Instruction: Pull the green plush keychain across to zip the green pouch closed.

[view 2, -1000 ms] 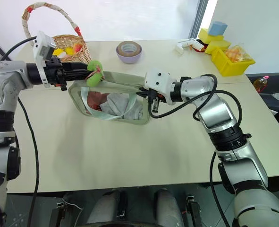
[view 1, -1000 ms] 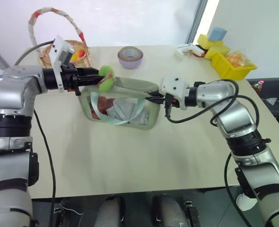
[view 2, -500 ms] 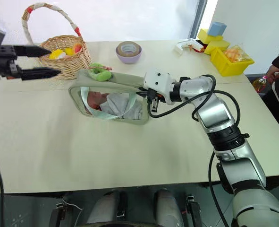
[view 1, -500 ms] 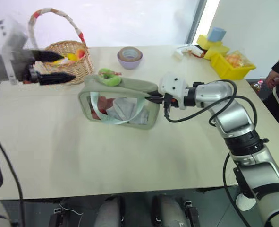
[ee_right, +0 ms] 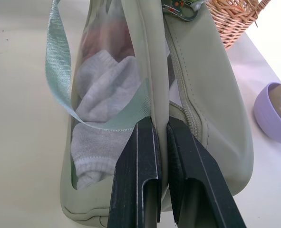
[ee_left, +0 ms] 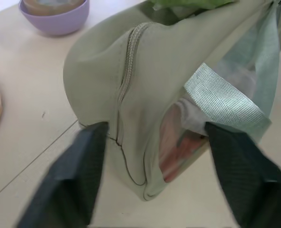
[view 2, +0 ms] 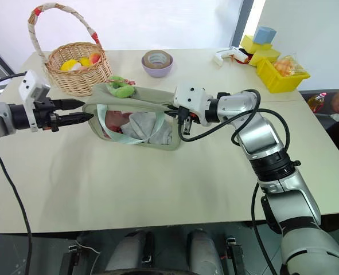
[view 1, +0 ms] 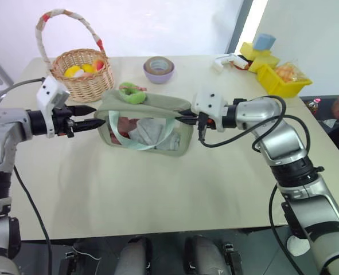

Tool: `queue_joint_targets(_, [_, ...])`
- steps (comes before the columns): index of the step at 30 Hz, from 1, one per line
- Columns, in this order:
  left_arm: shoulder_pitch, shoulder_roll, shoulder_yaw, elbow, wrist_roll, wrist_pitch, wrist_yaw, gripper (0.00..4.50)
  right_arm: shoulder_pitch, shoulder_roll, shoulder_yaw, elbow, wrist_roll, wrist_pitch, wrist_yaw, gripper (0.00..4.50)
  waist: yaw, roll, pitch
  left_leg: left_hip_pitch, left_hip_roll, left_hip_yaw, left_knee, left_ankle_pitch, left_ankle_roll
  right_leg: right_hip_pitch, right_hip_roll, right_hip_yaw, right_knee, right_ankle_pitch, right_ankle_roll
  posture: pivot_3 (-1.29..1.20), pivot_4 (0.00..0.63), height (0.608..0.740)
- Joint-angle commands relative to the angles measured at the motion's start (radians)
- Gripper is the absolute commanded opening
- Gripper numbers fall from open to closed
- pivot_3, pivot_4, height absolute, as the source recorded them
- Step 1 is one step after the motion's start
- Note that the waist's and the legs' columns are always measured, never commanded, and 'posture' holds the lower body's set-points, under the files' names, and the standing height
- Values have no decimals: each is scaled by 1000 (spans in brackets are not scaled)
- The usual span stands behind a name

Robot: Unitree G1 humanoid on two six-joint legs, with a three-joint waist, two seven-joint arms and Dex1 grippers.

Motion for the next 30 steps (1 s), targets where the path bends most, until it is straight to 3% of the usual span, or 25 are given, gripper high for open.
queue_joint_targets(1, [-17, -8, 26, -17, -27, -2, 3, 1140, -18, 9, -1, -7, -2, 4, 1, 0, 0, 0, 0, 0, 0, 0, 0, 0, 0, 0, 0, 0, 0, 0, 0, 0, 150, 739])
queue_joint_targets(3, [-11, -11, 23, -22, -28, -3, 0, 96, -17, 9, -3, -9, -2, 6, 0, 0, 0, 0, 0, 0, 0, 0, 0, 0, 0, 0, 0, 0, 0, 0, 0, 0, 150, 739])
queue_joint_targets(8, [-13, -6, 4, -22, -17, -10, -9, 31, -26, 21, -22, 3, 23, 50, -3, 0, 0, 0, 0, 0, 0, 0, 0, 0, 0, 0, 0, 0, 0, 0, 0, 0, 150, 739])
queue_joint_targets(11, [-2, -2, 6, -39, -23, -6, -18, 0, -45, -5, -45, 6, 73, 108, 55, 1095, 1, 0, 0, 0, 0, 0, 0, 0, 0, 0, 0, 0, 0, 0, 0, 0, 150, 739])
queue_joint_targets(15, [5, -2, 12, -55, -32, 4, -26, 0, -145, -37, -105, 21, 194, 254, 143, 3025, 4, 1, 0, 0, 0, 0, 0, 0, 0, 0, 0, 0, 0, 0, 0, 0, 150, 739])
queue_joint_targets(18, [7, -1, 10, -67, -37, 7, -31, 0, -270, 25, -187, 111, 302, 383, 117, 3025, 4, 1, 1, -1, 0, 0, 0, 0, 0, 0, 0, 0, 0, 0, 0, 0, 150, 739])
queue_joint_targets(22, [-4, -8, 4, -66, -33, 13, -23, 0, -433, 185, -235, 316, 322, 399, 0, 3025, -2, 1, 1, 0, 0, 0, -1, 0, 0, 0, 0, 0, 0, 0, 0, 0, 150, 739])
queue_joint_targets(25, [-11, -13, -1, -67, -29, 13, -21, 0, -507, 288, -180, 462, 258, 341, -47, 3025, -3, 1, 1, 0, 0, 1, -1, 0, 0, -1, 0, 0, 0, 0, 0, 0, 150, 739])
queue_joint_targets(30, [-6, -17, 5, -80, -28, 17, -7, 0, -548, 350, -90, 645, 158, 223, -44, 3025, 3, 1, 1, -2, -1, 0, 0, 0, 0, -1, -1, 0, 0, 0, 0, 0, 150, 739])
